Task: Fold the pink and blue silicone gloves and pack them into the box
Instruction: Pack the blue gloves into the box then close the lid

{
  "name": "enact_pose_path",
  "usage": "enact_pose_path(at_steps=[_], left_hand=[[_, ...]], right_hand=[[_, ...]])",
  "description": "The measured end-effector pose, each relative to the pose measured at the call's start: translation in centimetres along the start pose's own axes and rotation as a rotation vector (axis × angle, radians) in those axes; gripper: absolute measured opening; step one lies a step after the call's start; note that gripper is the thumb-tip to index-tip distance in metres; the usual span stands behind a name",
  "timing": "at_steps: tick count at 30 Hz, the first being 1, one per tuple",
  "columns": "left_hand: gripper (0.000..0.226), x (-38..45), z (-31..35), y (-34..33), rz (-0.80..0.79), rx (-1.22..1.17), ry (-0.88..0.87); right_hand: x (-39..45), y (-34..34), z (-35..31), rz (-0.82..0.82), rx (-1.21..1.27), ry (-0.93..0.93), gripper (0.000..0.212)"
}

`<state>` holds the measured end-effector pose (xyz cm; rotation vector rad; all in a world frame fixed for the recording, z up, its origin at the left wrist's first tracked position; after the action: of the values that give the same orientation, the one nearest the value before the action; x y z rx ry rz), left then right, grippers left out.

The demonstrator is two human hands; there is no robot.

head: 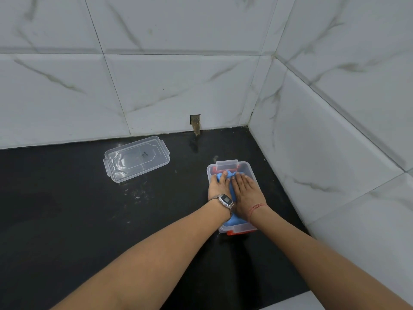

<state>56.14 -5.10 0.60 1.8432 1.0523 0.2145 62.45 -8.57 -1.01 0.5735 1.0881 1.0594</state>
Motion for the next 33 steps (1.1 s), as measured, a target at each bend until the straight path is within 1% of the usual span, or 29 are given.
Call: enact_pose_path(at_steps=[8,12,16,21,23,26,29,33], left_hand=[[0.076,0.3,0.8,-0.6,-0.039,0.066,0.012],[0.076,0.5,0.6,-0.5,-0.064,0.087,0.021],[0.075,0.9,0.0,-0.4,-0.055,0.065,0.027],[0.08,0.3,0.0,-0.1,-0.05,0.088,0.056],[0.081,-0.2,0.5,0.1,-0.044,0.124,0.062],[0.076,-1.1,0.6,0.5,0.007,0.196,0.088],[0.074,-1.5,0.0,0.6,0.023,0.136,0.077],[0.074,-1.3,-0.7,0.7,-0.033,0.017,0.067]], right_hand=[[0.2,-0.3,-0.6,-0.053,0.061,-0.013,0.078],[0.4,-0.2,-0.6,-0.055,0.072,-0.02,0.078],[0.9,0.3,-0.3,-0.06,0.084,-0.018,0.078],[0.9,0.4,-0.3,-0.065,0.072,-0.002,0.08],[0.9,0.3,-0.3,-0.068,0.067,0.009,0.083],[1.2,0.4,-0.4,-0.064,0.098,0.013,0.082],[1.2,0.4,-0.5,-0.054,0.139,0.021,0.084],[1.0,0.6,-0.4,-0.045,0.149,0.028,0.09]])
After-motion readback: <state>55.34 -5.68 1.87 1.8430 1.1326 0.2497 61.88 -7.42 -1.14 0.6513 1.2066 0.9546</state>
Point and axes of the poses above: each hand's wrist, its own x-axis towards the middle knuckle, its own y-axis out of the back of the hand, z = x × y, the point moved 6 cm from there along x, towards the middle knuckle, and after that the axes turned 13 degrees about y, right-handed, at the moved point
